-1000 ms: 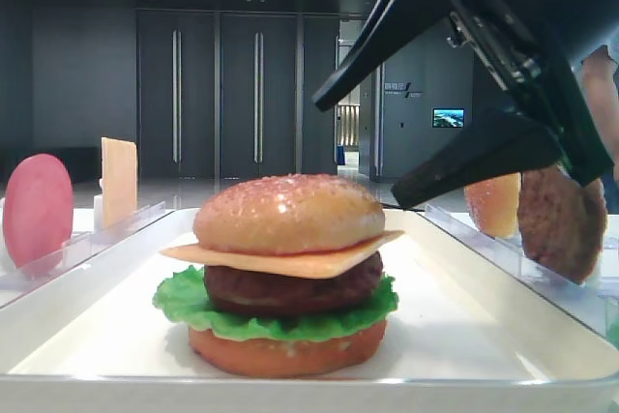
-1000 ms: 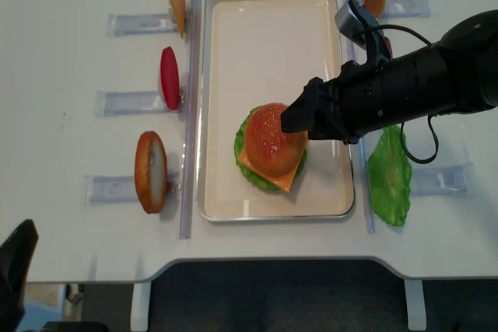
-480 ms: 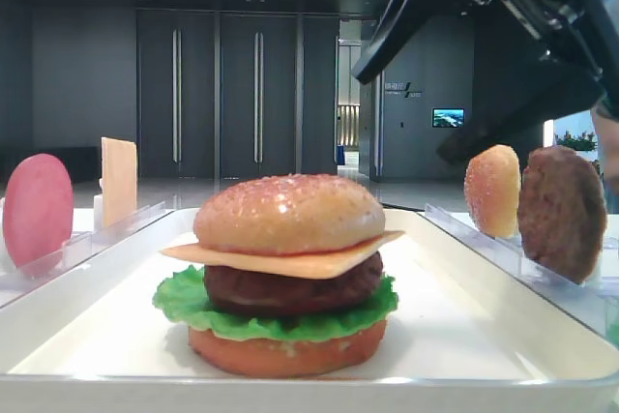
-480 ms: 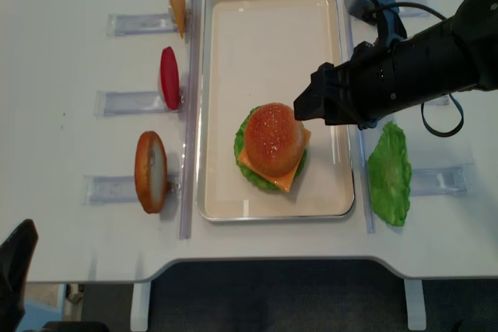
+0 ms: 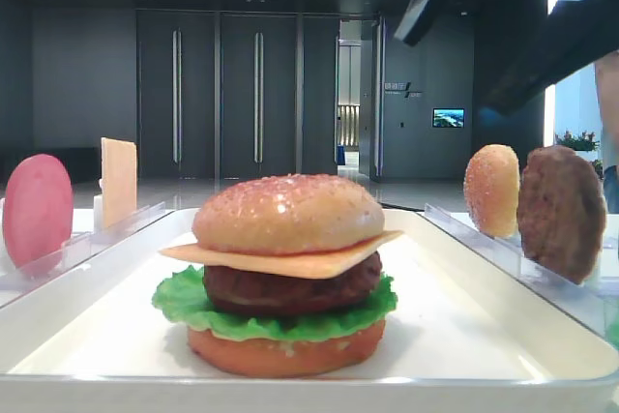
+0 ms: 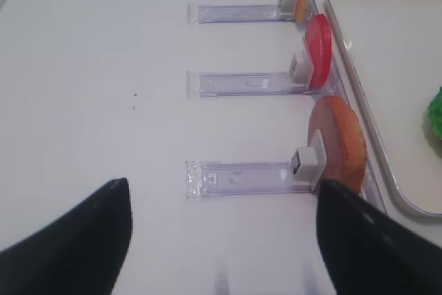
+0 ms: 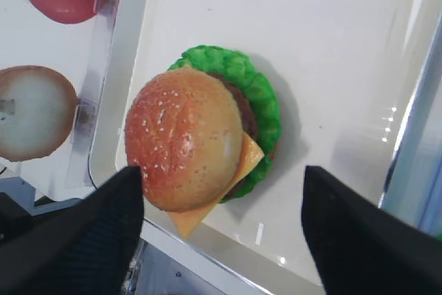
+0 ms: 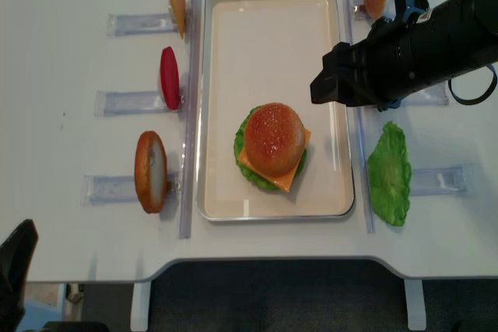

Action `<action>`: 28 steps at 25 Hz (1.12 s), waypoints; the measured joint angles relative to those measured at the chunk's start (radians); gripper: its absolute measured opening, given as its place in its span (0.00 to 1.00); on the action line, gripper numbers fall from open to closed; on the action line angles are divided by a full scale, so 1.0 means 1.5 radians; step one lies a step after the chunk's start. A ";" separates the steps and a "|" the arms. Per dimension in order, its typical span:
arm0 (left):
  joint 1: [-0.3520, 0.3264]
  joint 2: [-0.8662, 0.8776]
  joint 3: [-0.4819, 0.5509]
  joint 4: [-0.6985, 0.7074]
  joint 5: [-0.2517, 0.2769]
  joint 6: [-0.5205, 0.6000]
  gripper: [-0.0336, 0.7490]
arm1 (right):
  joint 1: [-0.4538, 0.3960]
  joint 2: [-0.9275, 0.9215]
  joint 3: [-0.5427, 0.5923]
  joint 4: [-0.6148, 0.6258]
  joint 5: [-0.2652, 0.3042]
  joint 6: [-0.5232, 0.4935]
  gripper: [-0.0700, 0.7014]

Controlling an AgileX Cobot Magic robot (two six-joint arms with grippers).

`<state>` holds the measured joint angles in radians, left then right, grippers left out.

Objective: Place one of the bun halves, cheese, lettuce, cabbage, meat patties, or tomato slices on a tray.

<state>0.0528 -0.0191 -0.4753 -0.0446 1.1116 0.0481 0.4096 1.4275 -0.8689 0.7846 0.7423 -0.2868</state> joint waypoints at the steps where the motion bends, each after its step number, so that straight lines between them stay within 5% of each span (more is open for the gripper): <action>1: 0.000 0.000 0.000 0.000 0.000 0.000 0.86 | 0.000 -0.003 -0.008 -0.024 0.008 0.019 0.70; 16: 0.000 0.000 0.000 0.000 0.000 0.000 0.86 | 0.000 -0.020 -0.171 -0.400 0.185 0.256 0.70; 24: 0.000 0.000 0.000 0.000 0.000 0.000 0.86 | 0.000 -0.020 -0.224 -0.533 0.279 0.303 0.70; 28: 0.000 0.000 0.000 0.000 0.000 0.000 0.86 | -0.015 -0.021 -0.226 -0.546 0.296 0.307 0.70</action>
<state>0.0528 -0.0191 -0.4753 -0.0446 1.1116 0.0481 0.3876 1.3960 -1.2078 -0.0347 1.1863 0.1734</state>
